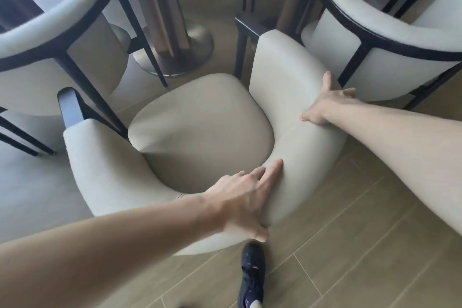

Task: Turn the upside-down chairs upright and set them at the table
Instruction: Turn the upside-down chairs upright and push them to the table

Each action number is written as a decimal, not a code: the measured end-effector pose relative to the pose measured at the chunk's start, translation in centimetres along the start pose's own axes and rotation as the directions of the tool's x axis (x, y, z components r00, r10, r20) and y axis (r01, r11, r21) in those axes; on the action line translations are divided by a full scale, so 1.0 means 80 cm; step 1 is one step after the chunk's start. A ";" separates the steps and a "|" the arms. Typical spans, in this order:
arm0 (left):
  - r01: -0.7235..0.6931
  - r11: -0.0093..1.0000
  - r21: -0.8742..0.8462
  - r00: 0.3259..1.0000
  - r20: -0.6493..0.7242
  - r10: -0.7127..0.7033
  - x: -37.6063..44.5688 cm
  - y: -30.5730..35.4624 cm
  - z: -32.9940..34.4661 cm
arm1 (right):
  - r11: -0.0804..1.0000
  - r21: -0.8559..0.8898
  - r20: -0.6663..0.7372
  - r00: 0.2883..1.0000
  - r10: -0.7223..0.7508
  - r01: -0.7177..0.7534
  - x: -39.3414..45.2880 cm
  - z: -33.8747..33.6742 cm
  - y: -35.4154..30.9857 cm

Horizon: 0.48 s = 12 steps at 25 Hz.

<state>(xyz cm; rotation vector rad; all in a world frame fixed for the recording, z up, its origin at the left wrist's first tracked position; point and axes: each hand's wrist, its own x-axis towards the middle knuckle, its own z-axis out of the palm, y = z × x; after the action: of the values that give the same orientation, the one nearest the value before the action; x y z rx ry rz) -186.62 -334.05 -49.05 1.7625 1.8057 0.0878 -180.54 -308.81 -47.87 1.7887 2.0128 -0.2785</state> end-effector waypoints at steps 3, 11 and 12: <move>-0.079 0.993 0.084 0.995 0.072 0.073 -0.034 -0.034 -0.009 | 0.996 0.059 0.031 0.998 0.058 -0.060 -0.037 0.016 0.010; -0.212 0.937 0.280 0.966 0.204 0.157 -0.041 -0.107 -0.066 | 0.970 0.205 0.099 0.989 0.113 -0.131 -0.075 0.019 0.008; -0.222 0.929 0.296 0.962 0.223 0.159 -0.036 -0.114 -0.075 | 0.967 0.217 0.100 0.989 0.113 -0.132 -0.074 0.016 0.003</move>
<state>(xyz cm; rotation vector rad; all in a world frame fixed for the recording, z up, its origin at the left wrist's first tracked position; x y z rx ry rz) -197.63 -335.60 -47.16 2.0892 1.5676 -0.3073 -179.62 -314.56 -46.33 1.9904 1.8626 -0.5536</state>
